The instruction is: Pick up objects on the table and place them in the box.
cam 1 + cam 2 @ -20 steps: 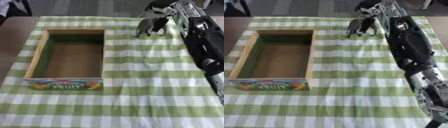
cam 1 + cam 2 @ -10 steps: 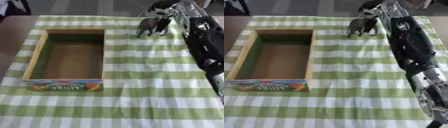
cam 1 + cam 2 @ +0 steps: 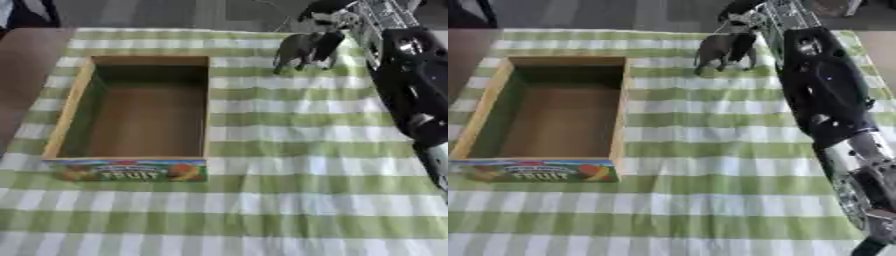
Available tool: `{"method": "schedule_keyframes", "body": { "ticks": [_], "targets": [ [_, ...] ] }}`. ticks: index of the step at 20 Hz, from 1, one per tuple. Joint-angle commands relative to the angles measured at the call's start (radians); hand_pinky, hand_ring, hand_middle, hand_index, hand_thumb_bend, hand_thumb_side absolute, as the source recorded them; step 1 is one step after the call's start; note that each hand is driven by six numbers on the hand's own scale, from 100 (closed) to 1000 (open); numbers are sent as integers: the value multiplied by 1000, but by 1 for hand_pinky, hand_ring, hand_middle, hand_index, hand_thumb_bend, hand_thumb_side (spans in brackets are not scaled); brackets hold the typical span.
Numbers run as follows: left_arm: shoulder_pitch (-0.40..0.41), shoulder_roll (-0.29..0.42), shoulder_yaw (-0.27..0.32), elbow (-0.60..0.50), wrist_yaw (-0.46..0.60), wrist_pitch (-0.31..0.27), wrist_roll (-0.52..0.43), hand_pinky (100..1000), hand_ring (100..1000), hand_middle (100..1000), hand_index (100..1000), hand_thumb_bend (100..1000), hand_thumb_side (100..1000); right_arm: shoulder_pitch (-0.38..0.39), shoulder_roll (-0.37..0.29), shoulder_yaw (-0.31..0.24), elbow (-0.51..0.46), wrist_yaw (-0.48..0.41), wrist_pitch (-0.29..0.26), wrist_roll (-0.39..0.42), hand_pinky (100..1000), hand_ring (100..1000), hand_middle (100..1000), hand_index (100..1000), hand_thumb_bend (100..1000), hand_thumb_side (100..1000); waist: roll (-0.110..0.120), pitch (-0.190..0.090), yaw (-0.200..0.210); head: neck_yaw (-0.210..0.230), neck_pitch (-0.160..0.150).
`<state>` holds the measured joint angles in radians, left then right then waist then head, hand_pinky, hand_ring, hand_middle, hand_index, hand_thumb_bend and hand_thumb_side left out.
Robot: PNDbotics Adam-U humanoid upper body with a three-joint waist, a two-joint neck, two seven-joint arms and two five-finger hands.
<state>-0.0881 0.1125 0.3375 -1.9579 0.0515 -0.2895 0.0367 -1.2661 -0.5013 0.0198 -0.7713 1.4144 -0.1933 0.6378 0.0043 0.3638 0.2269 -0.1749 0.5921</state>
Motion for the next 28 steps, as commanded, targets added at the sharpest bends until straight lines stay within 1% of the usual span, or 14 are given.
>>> {"method": "schedule_keyframes", "body": {
  "ticks": [1, 6, 7, 8, 12, 14, 15, 16, 17, 18, 21, 22, 23, 28],
  "targets": [
    [-7, 8, 6, -11, -4, -1, -5, 335, 366, 712, 563, 100, 797, -29, -12, 0, -7, 2, -2, 14, 976, 1000, 1000, 1000, 297, 399, 0, -16, 3, -2, -13],
    [-11, 7, 5, -10, -3, 0, -7, 335, 366, 713, 562, 100, 801, -37, -9, 1, 1, 18, 2, 46, 979, 1000, 1000, 1000, 297, 390, -6, -9, 7, -5, -21],
    [-12, 6, 5, -11, -3, 1, -8, 335, 366, 713, 562, 100, 802, -37, -7, 0, 2, 23, 2, 50, 978, 1000, 1000, 1000, 314, 381, -7, -8, 8, -5, -22],
    [-12, 5, 5, -11, -3, 1, -9, 335, 366, 713, 562, 100, 803, -36, -7, 1, 5, 30, 2, 53, 977, 1000, 1000, 1000, 297, 386, -8, -7, 10, -4, -23],
    [-12, 3, 7, -9, -2, 2, -8, 335, 366, 714, 561, 100, 806, -34, -2, 3, 12, 57, 3, 54, 968, 1000, 1000, 1000, 279, 380, -10, -3, 14, -6, -24],
    [-12, 3, 7, -8, -2, 3, -7, 335, 366, 714, 562, 100, 808, -35, 1, 2, 12, 62, 2, 45, 960, 1000, 962, 1000, 258, 385, -11, -3, 14, -7, -24],
    [-13, 3, 7, -8, -2, 3, -7, 335, 366, 714, 561, 100, 808, -35, 2, 1, 11, 61, 2, 39, 956, 1000, 938, 991, 241, 387, -11, -3, 13, -7, -23],
    [-13, 3, 7, -8, -1, 3, -8, 335, 366, 714, 561, 100, 809, -36, 2, 1, 12, 60, 1, 35, 953, 1000, 923, 961, 233, 384, -12, -3, 13, -8, -24],
    [-14, 3, 7, -9, -1, 4, -9, 335, 366, 714, 561, 100, 809, -36, 2, 1, 14, 59, -1, 32, 952, 1000, 919, 954, 232, 384, -13, -3, 12, -8, -24],
    [-14, 3, 7, -9, -2, 4, -10, 336, 367, 714, 561, 100, 808, -35, 2, 0, 16, 59, -2, 29, 947, 993, 906, 916, 205, 380, -13, -3, 12, -7, -25],
    [-13, 3, 8, -9, -2, 5, -9, 336, 366, 714, 561, 100, 809, -34, 2, -3, 21, 60, -5, 17, 940, 981, 890, 895, 157, 371, -13, -4, 12, -7, -25],
    [-13, 4, 8, -8, -2, 6, -9, 336, 366, 715, 560, 100, 809, -35, 2, -3, 22, 61, -6, 11, 937, 974, 874, 877, 100, 357, -13, -4, 12, -7, -26],
    [-13, 3, 8, -8, -2, 6, -10, 336, 366, 715, 560, 100, 809, -35, 2, -4, 22, 63, -6, 6, 937, 974, 874, 877, 100, 357, -14, -4, 12, -7, -26],
    [-13, 3, 9, -8, -3, 7, -10, 337, 366, 715, 560, 100, 809, -37, 3, -4, 25, 73, -9, -19, 927, 957, 825, 817, 100, 321, -15, -4, 10, -8, -22]
  ]
}}
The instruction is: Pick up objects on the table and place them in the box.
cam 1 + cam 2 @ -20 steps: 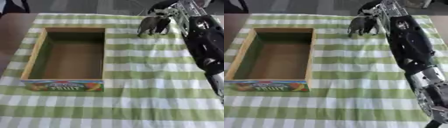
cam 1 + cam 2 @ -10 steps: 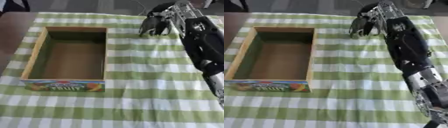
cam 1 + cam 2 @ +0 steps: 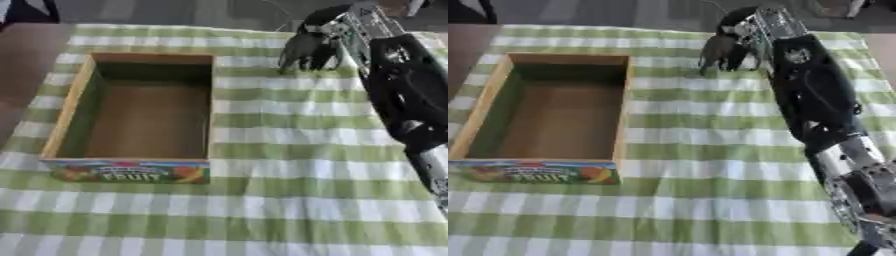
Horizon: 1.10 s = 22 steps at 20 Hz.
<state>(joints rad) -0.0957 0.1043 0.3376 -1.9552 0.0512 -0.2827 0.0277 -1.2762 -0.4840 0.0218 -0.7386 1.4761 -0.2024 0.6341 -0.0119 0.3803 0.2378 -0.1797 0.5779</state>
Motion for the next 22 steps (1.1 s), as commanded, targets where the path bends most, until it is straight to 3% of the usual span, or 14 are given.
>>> {"method": "schedule_keyframes", "body": {
  "ticks": [1, 9, 13, 22],
  "targets": [
    [-6, 11, 9, -11, -3, 0, -1, 337, 366, 715, 560, 100, 809, -27, -14, -6, -7, 12, -1, -19, 925, 955, 820, 812, 100, 320, 1, -20, -1, -4, -8],
    [-7, 10, 9, -10, -4, 3, -3, 338, 366, 716, 558, 100, 812, -27, -11, -7, -5, 17, 9, -45, 912, 931, 736, 726, 100, 326, 0, -22, -3, -3, -7],
    [-6, 11, 10, -11, -4, 4, -2, 339, 367, 717, 557, 100, 813, -27, -10, -6, -6, 18, 17, -65, 900, 911, 649, 649, 100, 343, 0, -25, -5, -3, -5],
    [-7, 14, 10, -12, 0, 12, -4, 341, 369, 718, 558, 100, 816, -35, -8, -7, -18, -4, 17, -88, 896, 899, 605, 614, 100, 289, -5, -41, -12, 0, 5]
  ]
}}
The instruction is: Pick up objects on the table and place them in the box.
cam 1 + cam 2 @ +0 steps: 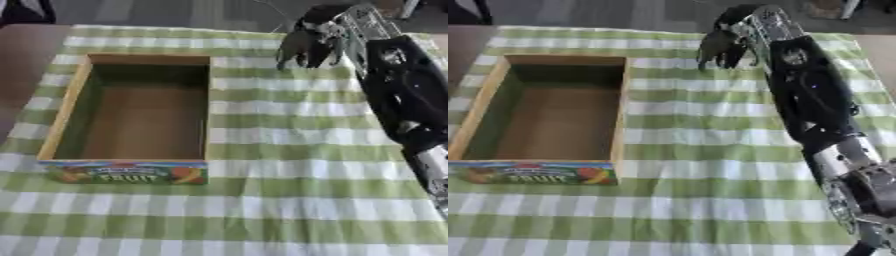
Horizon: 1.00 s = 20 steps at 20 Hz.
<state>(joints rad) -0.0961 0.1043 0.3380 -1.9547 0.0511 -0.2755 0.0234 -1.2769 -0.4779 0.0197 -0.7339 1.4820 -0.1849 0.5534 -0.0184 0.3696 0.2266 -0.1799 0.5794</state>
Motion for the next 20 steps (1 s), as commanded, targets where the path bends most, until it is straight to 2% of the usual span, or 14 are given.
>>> {"method": "schedule_keyframes", "body": {
  "ticks": [1, 6, 10, 11, 12, 20],
  "targets": [
    [-7, 15, 10, -13, 0, 6, 0, 341, 369, 717, 559, 100, 815, -35, -14, -4, -26, -17, -1, -7, 896, 899, 600, 612, 100, 279, 1, -33, -2, 1, 6],
    [-7, 18, 10, -16, 2, 11, 0, 342, 370, 718, 560, 100, 815, -37, -16, -2, -38, -39, -2, -1, 896, 898, 600, 612, 100, 267, -2, -45, -3, 0, 12],
    [-9, 22, 9, -19, 5, 20, 0, 344, 373, 718, 563, 100, 815, -40, -13, 0, -52, -64, -6, 4, 898, 894, 601, 614, 100, 275, -9, -65, -3, 1, 16],
    [-9, 23, 9, -20, 5, 23, 0, 345, 374, 717, 564, 100, 814, -41, -12, 1, -56, -72, -9, 5, 898, 892, 600, 613, 100, 349, -10, -69, -3, 1, 17],
    [-10, 24, 9, -21, 6, 25, 0, 345, 375, 717, 565, 100, 814, -42, -11, 1, -61, -83, -12, 6, 898, 891, 598, 614, 100, 280, -11, -74, -3, 2, 19],
    [-13, 35, 5, -29, 15, 42, 5, 350, 380, 715, 572, 100, 807, -43, 4, 35, -110, -200, -59, 36, 897, 883, 593, 612, 100, 285, -14, -118, -2, 6, 42]
  ]
}}
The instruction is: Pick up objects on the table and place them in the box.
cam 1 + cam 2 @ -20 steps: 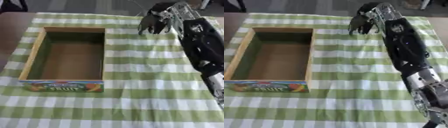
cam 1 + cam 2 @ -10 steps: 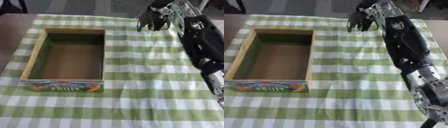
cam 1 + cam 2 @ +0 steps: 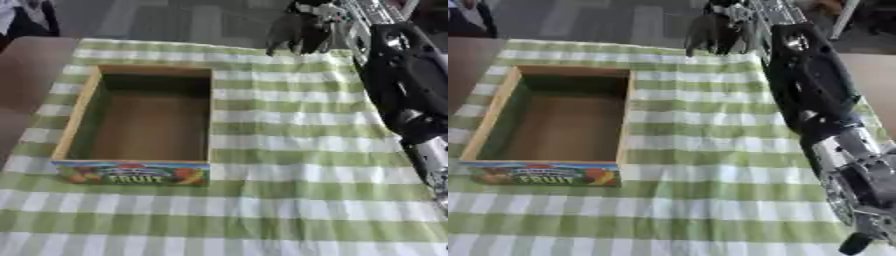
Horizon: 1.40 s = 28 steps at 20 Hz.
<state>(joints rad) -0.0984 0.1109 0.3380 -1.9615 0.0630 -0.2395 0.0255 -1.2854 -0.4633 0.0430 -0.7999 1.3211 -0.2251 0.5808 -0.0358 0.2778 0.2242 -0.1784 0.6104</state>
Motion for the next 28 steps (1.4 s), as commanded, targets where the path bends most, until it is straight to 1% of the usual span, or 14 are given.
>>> {"method": "schedule_keyframes", "body": {
  "ticks": [1, 6, 9, 14, 15, 16, 18, 21, 28],
  "targets": [
    [-10, 30, 4, -23, 4, 7, 3, 350, 381, 715, 572, 100, 806, -35, -8, 19, -53, -56, -27, 14, 896, 881, 591, 612, 100, 287, 3, -32, 1, 5, 17],
    [-10, 35, -1, -25, 10, 15, 4, 351, 383, 714, 574, 100, 805, -31, 5, 74, -125, -183, -83, 49, 893, 872, 583, 606, 100, 319, 5, -53, -3, -2, 55],
    [-9, 37, -2, -25, 13, 18, 4, 352, 384, 714, 576, 100, 803, -28, 9, 111, -176, -272, -108, 76, 890, 866, 581, 607, 100, 324, 5, -63, -4, -8, 68],
    [-6, 38, -5, -25, 15, 25, 1, 352, 385, 714, 576, 100, 804, -32, 27, 162, -253, -398, -111, 117, 886, 860, 579, 608, 100, 342, 7, -76, -8, -7, 90],
    [-6, 38, -6, -25, 15, 25, 1, 352, 385, 714, 576, 100, 804, -33, 32, 170, -265, -414, -107, 124, 885, 861, 581, 609, 100, 392, 7, -78, -10, -7, 94],
    [-6, 38, -7, -25, 16, 26, 1, 353, 385, 714, 576, 100, 804, -36, 40, 179, -277, -426, -103, 131, 885, 861, 581, 610, 100, 352, 8, -81, -11, -7, 98],
    [-6, 39, -9, -26, 18, 28, -1, 353, 386, 714, 577, 100, 803, -42, 62, 192, -295, -443, -94, 143, 886, 861, 582, 612, 100, 353, 8, -85, -13, -9, 103],
    [-8, 38, -12, -26, 20, 31, -3, 353, 387, 714, 577, 100, 803, -48, 95, 203, -309, -456, -81, 154, 885, 859, 581, 612, 100, 355, 6, -88, -11, -10, 100],
    [-13, 35, -16, -29, 25, 37, -7, 353, 387, 714, 577, 100, 803, -40, 182, 217, -308, -461, -66, 160, 887, 857, 583, 618, 100, 359, 4, -90, 4, -15, 84]
  ]
}}
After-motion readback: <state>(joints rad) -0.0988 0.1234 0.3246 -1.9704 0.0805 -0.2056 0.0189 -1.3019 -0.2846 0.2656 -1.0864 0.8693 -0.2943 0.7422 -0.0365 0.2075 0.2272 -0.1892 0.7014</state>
